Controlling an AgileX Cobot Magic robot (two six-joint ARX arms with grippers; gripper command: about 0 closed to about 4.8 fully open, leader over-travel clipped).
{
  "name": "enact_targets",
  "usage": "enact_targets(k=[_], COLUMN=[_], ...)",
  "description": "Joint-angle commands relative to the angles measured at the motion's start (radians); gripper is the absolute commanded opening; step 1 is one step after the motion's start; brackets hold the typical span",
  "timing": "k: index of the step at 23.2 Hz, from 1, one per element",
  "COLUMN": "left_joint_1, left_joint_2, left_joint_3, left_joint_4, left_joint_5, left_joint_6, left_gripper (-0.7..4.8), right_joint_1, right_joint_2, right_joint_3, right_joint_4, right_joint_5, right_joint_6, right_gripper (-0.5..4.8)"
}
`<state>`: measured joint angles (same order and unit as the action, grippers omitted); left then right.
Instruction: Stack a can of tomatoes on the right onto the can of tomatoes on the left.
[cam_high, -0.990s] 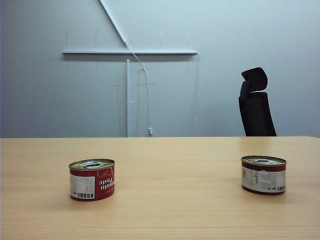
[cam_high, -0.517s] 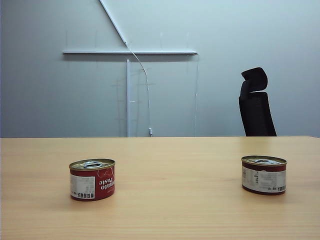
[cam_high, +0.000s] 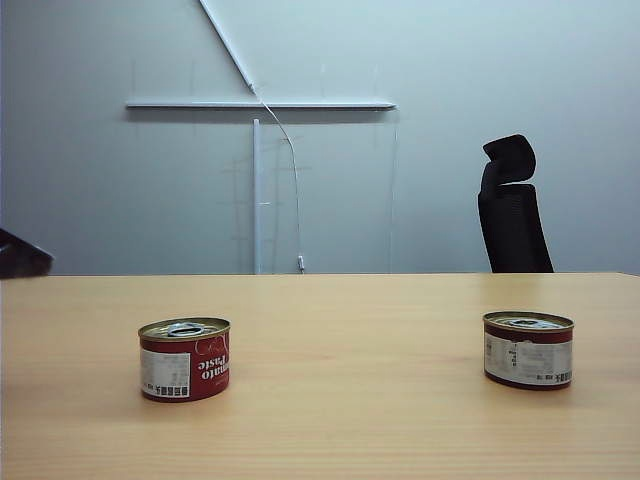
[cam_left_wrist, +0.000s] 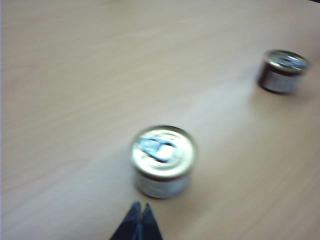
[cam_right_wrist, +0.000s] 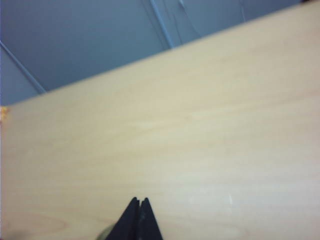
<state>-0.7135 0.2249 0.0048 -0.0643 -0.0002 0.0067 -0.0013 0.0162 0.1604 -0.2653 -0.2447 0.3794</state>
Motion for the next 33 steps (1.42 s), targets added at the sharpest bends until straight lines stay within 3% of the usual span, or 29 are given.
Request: enact_targets(k=[1,4,14,19,20,24,25,27,33], left_joint_1=[-0.063,-0.135,-0.145,-0.145,-0.145,-0.145,-0.145,-0.145,-0.145], left_joint_2=[0.024,0.055,0.079,0.079,0.079,0.079,0.079,0.079,0.079], left_joint_3=[0.004,0.004,0.004,0.004,0.004,0.004,0.004,0.004,0.004], left_joint_4=[0.013,0.013,0.013,0.013,0.013,0.013,0.013,0.013,0.013], left_joint_5=[0.001,0.001,0.001,0.001,0.001,0.001,0.001,0.001,0.001], left_joint_6=[0.000,0.000,0.000,0.000,0.000,0.000,0.000,0.000,0.000], left_gripper=[-0.04,-0.04,-0.04,-0.04,-0.04,-0.04,-0.04,-0.04,-0.04], right_joint_1=[0.000,0.001,0.012,0.103,0.134,0.265,0.311,0.360,0.395], right_joint_2=[0.010,0.049,0.348,0.541,0.583,0.730,0.780,0.842,0.957], right_joint_3=[0.019,0.047,0.090,0.168,0.190,0.277,0.303,0.325,0.329], right_joint_4=[-0.017,-0.048,-0.043,-0.045,-0.045,-0.062,-0.077,-0.084,-0.052], right_joint_5=[-0.013,-0.049,-0.183,-0.172,-0.172,-0.092,-0.040,0.027,0.068], right_joint_6=[-0.009,-0.010,-0.050,-0.183,-0.225,-0.339,-0.364,-0.387,-0.436], right_gripper=[-0.06,-0.06,-0.06,-0.04,0.13,4.09,4.79,4.79,4.79])
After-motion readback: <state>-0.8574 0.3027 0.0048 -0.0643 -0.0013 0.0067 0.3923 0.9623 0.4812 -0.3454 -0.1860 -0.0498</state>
